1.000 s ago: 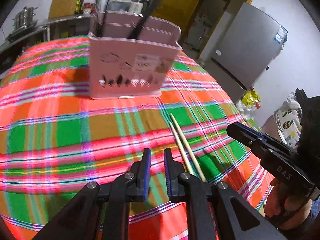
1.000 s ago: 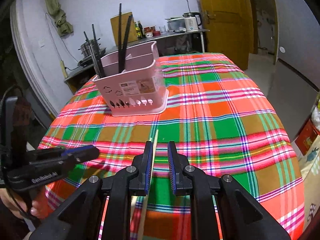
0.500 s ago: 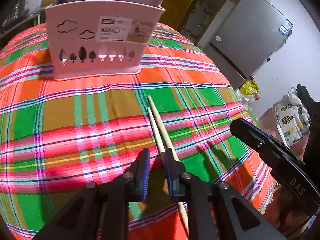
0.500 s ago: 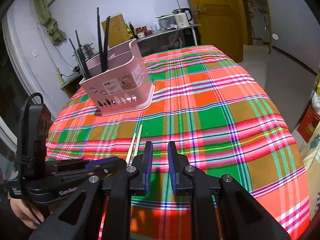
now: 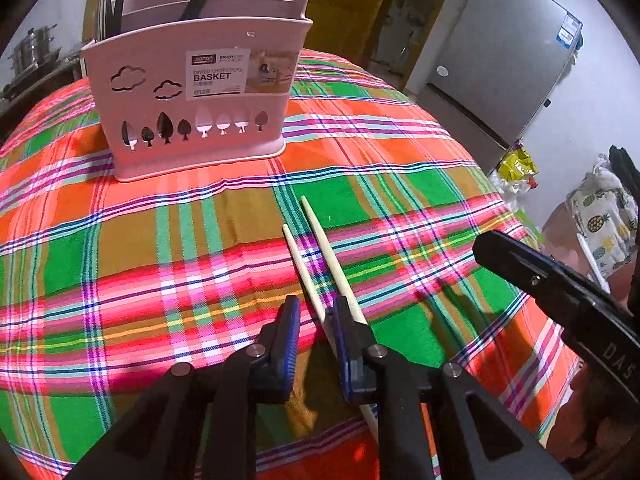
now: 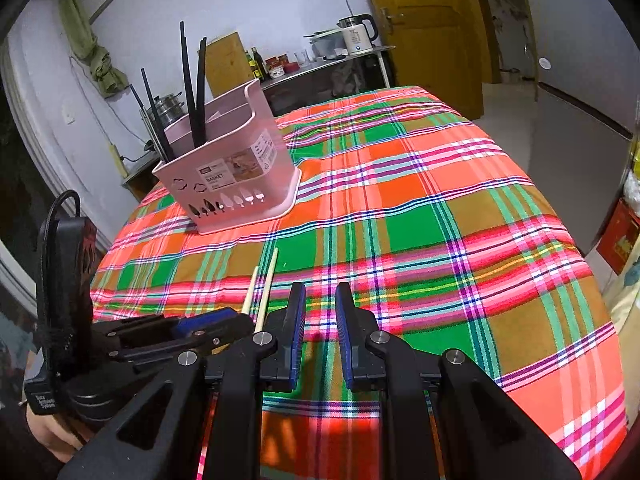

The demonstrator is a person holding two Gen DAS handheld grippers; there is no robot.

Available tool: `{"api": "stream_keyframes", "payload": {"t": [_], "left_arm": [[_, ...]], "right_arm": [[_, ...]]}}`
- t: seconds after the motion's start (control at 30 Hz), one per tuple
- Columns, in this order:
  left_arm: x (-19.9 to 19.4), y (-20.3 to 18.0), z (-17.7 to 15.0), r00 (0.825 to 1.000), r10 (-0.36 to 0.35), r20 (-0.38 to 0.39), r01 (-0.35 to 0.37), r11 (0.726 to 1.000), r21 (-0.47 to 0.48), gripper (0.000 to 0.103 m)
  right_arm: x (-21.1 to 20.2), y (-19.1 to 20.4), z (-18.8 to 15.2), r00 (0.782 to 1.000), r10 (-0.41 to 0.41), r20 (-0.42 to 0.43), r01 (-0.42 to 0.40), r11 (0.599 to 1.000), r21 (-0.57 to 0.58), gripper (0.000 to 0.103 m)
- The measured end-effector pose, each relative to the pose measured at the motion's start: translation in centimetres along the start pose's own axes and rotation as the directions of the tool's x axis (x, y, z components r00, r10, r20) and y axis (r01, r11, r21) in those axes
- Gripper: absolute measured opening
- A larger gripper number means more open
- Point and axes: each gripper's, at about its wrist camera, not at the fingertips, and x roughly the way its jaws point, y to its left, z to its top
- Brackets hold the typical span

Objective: Organize utensils
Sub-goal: 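Close the left tool on a wooden chopstick while the right tool grasps another wooden chopstick, then lift both held wooden chopsticks and carry them over the pink basket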

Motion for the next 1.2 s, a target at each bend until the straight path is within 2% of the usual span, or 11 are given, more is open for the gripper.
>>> {"api": "stream_keyframes", "payload": {"t": [0.13,0.2,0.3,0.47,0.53,0.7,0.9,0.97,1.2], "left_arm": [[0.3,-0.7,0.4,0.999,0.045,-0.010,-0.045,0.998,0.034,0.016],[0.5,-0.7,0.6,0.998,0.056,-0.013,-0.055,0.997,0.052,0.009],[0.2,0.8,0.7,0.999,0.036,-0.020,-0.036,0.999,0.023,0.006],[-1.0,3.9,0.3,0.998,0.059,-0.007,-0.059,0.998,-0.029,0.006],[-1.5,5.5,0.3,0.996,0.084,0.001,-0.084,0.995,-0.058,0.006],[-2.3,8.5,0.5,0.995,0.097,0.003,-0.096,0.988,-0.117,0.006],[-2.5,10.4,1.1,0.997,0.080,-0.014,-0.081,0.985,-0.153,0.007],[-2.4,10.7,1.5,0.998,0.067,-0.023,-0.069,0.987,-0.148,0.007],[-1.5,10.2,3.2,0.995,0.087,-0.046,-0.089,0.995,-0.053,0.007]], "right_arm": [[0.1,0.0,0.0,1.000,0.002,-0.003,-0.002,1.000,0.001,0.015],[0.2,0.1,-0.1,1.000,0.003,-0.004,-0.003,1.000,-0.001,0.015],[0.2,0.3,0.0,1.000,0.004,-0.003,-0.004,1.000,-0.004,0.015],[0.9,1.1,0.1,1.000,0.018,-0.015,-0.019,1.000,-0.020,0.015],[1.5,1.7,0.0,0.999,0.025,-0.025,-0.026,0.999,-0.032,0.016],[3.4,3.4,0.3,0.997,0.041,-0.064,-0.046,0.996,-0.072,0.016],[6.1,4.6,1.1,0.994,0.028,-0.109,-0.041,0.992,-0.117,0.016],[7.0,4.9,1.4,0.992,0.022,-0.121,-0.038,0.990,-0.132,0.016],[9.5,5.6,2.2,0.986,-0.008,-0.169,-0.021,0.986,-0.167,0.016]]}}
